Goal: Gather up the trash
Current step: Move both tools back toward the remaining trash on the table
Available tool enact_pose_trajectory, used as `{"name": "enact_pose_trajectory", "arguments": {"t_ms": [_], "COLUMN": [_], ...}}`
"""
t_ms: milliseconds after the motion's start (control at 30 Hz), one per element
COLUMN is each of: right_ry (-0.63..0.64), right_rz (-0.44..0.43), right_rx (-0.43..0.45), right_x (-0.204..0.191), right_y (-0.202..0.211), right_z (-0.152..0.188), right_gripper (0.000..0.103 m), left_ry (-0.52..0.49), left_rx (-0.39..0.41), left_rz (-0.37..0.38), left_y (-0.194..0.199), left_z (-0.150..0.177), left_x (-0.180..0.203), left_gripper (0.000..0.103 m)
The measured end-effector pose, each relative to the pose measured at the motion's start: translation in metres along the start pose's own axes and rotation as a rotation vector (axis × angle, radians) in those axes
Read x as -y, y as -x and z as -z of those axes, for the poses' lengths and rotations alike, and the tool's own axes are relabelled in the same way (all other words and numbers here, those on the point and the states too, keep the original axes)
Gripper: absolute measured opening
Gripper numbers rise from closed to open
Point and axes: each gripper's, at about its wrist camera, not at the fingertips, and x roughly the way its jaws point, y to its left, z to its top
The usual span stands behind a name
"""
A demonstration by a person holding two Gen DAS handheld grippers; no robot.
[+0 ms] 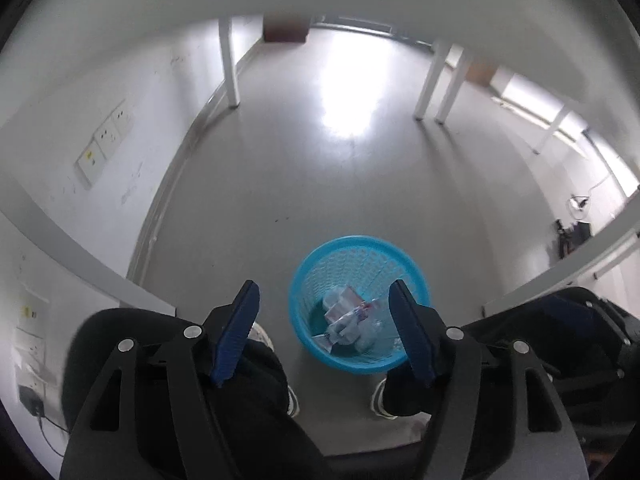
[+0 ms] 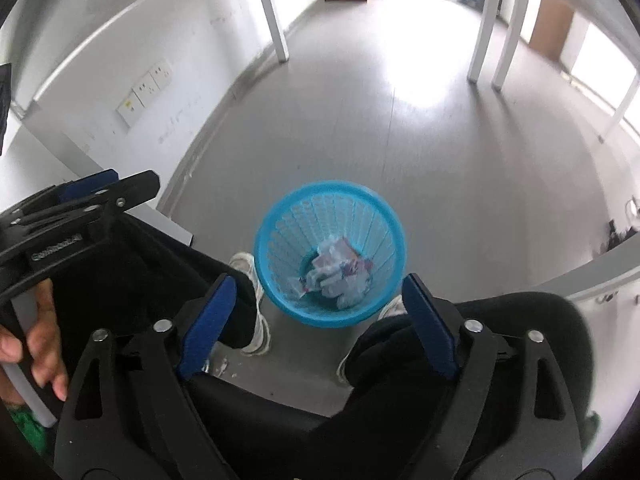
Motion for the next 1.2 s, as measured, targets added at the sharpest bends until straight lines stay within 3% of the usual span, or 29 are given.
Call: {"name": "enact_pose_trajectory", "arguments": {"t_ms": [233,400,500,633,733,933,1200], "right_ry": [0.039,0.072,0.074,0.080,0.054,0.028,-0.026], "right_rz": [-0.004,0.013,0.009,0.025,-0.013,-0.011,-0.017], "right_rx": [0.166,0.293,0.371,0.465,0.491,0.575,0.611], "right_x": [-0.007,-0.012,-0.011,-0.011,-0.006,0.006,0.031], "right_y": [0.062,0.112,0.139,0.171,0.190,0.225,0.232], "right_z": [0.006,0.008,0.006,-0.002,-0.010,-0.037,-0.086], "right_gripper": [0.087,0.093,0.094,0.094,0.094,0.094,0.093], "left_ry": [-0.051,-0.137,-0.156,-0.127,-0.113,-0.153,-0.166], "left_rx": [0.123,0.329,0.405,0.453,0.477,0.514,0.527], "left_rz": [0.065,0.024,0.046,0.081,0.105,0.118,0.162], "left_y": [0.055,0.109,0.136,0.161,0.171,0.186,0.195], "left_z": [0.009,0.015,0.011,-0.002,-0.011,-0.037,-0.083], "left_x": [0.004,0.014,0.016,0.016,0.013,0.015,0.021], "left_gripper": [0.080,0.096,0.097,0.097,0.097,0.097,0.097]}}
